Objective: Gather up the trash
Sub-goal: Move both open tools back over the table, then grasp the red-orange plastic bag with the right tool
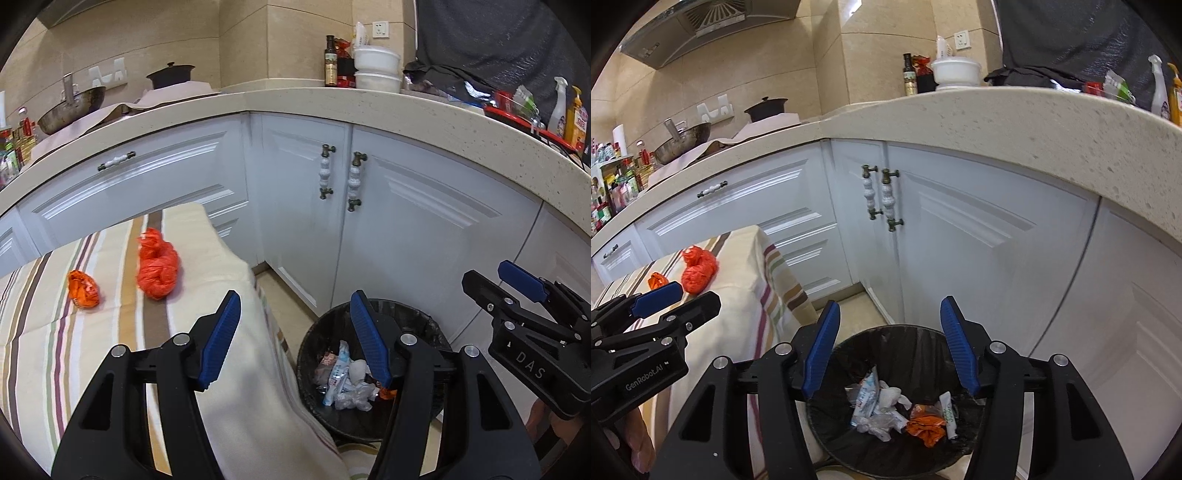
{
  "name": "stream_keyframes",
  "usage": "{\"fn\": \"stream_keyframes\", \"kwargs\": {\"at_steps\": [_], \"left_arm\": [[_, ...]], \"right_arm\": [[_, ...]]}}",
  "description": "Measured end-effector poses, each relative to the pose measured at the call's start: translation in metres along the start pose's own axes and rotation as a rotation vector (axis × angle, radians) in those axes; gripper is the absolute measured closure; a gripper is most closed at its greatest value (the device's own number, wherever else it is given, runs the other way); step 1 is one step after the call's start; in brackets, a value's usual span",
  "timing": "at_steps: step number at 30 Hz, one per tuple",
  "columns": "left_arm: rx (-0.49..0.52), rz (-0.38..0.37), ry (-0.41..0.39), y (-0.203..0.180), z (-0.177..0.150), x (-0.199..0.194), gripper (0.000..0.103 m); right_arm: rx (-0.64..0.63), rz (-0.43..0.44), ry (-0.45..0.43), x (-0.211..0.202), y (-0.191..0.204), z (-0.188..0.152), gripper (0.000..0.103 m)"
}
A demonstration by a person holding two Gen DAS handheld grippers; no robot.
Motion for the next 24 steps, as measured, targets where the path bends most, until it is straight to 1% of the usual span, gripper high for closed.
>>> {"fn": "stream_keyframes", "kwargs": {"at_steps": [5, 10, 15, 24], "left_arm": [[-0.031, 0.043, -0.011, 0.028, 0.002, -0.008, 0.043], [-0.069, 0.099, -0.013, 0.063, 0.002, -0.015, 0.043], [-0.111, 0.167, -0.014, 0.105, -0.001, -0.024, 0.043], [-0.209, 0.292, 0.010, 0.186, -0.013, -0.033, 0.042]], "right_arm": [[-0.027, 0.033, -0.012, 0.001, 0.023, 0.007, 0.046], [-0.058, 0.076, -0.019, 0.005, 0.051, 0.014, 0.046], [-0.091, 0.121, -0.019, 0.010, 0.079, 0.021, 0.046], [-0.154, 0.207, -0.009, 0.025, 0.137, 0.032, 0.045]]}}
Point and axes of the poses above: each gripper's, at about its wrist camera, not at the fingertips, and x roughly the way its jaws point, y to its left, z to its top, the point moved 4 cm from there along x, roughly the way its jaws point, and after that the axes turned 7 degrees about -x, right-handed, at the moved point
